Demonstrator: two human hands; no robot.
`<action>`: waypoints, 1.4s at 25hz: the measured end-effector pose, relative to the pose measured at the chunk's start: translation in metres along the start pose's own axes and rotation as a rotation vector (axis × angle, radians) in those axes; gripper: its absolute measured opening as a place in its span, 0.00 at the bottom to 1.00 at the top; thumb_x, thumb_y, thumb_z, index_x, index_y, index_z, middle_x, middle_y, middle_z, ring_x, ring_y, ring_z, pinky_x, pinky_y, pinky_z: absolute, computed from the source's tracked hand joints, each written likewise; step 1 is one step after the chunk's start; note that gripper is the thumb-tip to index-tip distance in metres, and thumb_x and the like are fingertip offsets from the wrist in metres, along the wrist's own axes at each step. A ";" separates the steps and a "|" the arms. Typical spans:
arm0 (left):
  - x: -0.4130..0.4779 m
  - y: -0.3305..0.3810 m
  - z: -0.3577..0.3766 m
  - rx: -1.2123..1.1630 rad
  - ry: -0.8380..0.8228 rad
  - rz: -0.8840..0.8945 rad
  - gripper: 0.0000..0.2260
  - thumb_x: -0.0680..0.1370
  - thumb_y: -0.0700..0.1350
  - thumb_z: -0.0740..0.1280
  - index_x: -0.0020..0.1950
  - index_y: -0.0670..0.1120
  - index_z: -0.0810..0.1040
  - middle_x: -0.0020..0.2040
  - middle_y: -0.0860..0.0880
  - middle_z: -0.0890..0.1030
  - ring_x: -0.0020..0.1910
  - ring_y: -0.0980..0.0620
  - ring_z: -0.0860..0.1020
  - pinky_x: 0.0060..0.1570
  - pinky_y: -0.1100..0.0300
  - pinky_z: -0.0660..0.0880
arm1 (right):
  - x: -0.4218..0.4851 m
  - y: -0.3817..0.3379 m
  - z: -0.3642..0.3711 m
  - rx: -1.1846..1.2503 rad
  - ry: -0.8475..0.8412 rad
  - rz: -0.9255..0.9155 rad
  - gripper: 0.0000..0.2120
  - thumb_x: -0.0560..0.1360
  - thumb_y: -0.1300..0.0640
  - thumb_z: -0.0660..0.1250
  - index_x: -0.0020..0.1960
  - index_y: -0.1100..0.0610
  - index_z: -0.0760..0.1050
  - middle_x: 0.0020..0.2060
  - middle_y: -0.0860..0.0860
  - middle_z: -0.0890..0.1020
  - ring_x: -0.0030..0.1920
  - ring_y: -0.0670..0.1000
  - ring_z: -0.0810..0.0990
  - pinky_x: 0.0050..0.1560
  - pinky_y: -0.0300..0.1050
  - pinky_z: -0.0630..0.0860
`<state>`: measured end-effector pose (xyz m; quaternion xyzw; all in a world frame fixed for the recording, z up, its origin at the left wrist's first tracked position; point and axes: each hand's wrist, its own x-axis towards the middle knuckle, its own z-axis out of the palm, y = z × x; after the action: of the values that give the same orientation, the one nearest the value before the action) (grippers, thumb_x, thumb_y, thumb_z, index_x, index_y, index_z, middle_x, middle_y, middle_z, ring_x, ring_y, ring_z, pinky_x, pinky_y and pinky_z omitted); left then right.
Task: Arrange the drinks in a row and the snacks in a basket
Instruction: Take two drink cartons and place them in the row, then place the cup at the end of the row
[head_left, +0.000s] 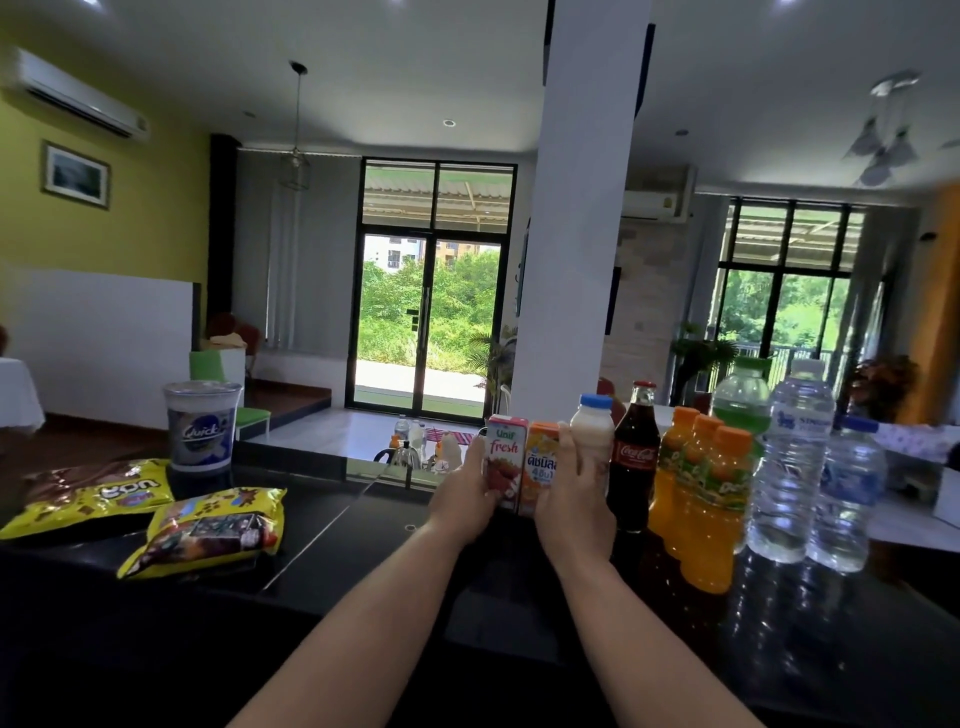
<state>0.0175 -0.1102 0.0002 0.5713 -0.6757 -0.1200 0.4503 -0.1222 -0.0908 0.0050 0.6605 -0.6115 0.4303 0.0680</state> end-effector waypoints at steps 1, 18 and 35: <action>-0.004 0.001 -0.003 0.041 0.032 -0.026 0.29 0.77 0.41 0.66 0.73 0.53 0.57 0.62 0.45 0.79 0.58 0.44 0.78 0.55 0.48 0.76 | -0.003 -0.002 -0.004 0.013 0.005 -0.003 0.37 0.74 0.58 0.66 0.77 0.47 0.50 0.71 0.54 0.61 0.67 0.57 0.66 0.50 0.59 0.80; -0.062 -0.053 -0.224 0.836 0.203 0.012 0.30 0.81 0.52 0.57 0.78 0.44 0.49 0.79 0.43 0.51 0.77 0.44 0.50 0.74 0.43 0.50 | -0.020 -0.167 -0.002 -0.077 -0.260 -0.291 0.28 0.80 0.45 0.57 0.76 0.57 0.59 0.78 0.54 0.57 0.75 0.60 0.59 0.71 0.57 0.63; 0.003 -0.211 -0.360 0.701 0.132 -0.110 0.25 0.80 0.51 0.61 0.75 0.57 0.57 0.77 0.42 0.57 0.72 0.40 0.63 0.65 0.43 0.66 | 0.055 -0.374 0.172 0.143 -0.649 -0.405 0.34 0.76 0.54 0.67 0.78 0.53 0.55 0.77 0.57 0.57 0.76 0.58 0.58 0.71 0.53 0.63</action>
<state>0.4265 -0.0530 0.0627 0.7331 -0.6135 0.1320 0.2622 0.2788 -0.1475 0.0972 0.8728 -0.4267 0.2184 -0.0916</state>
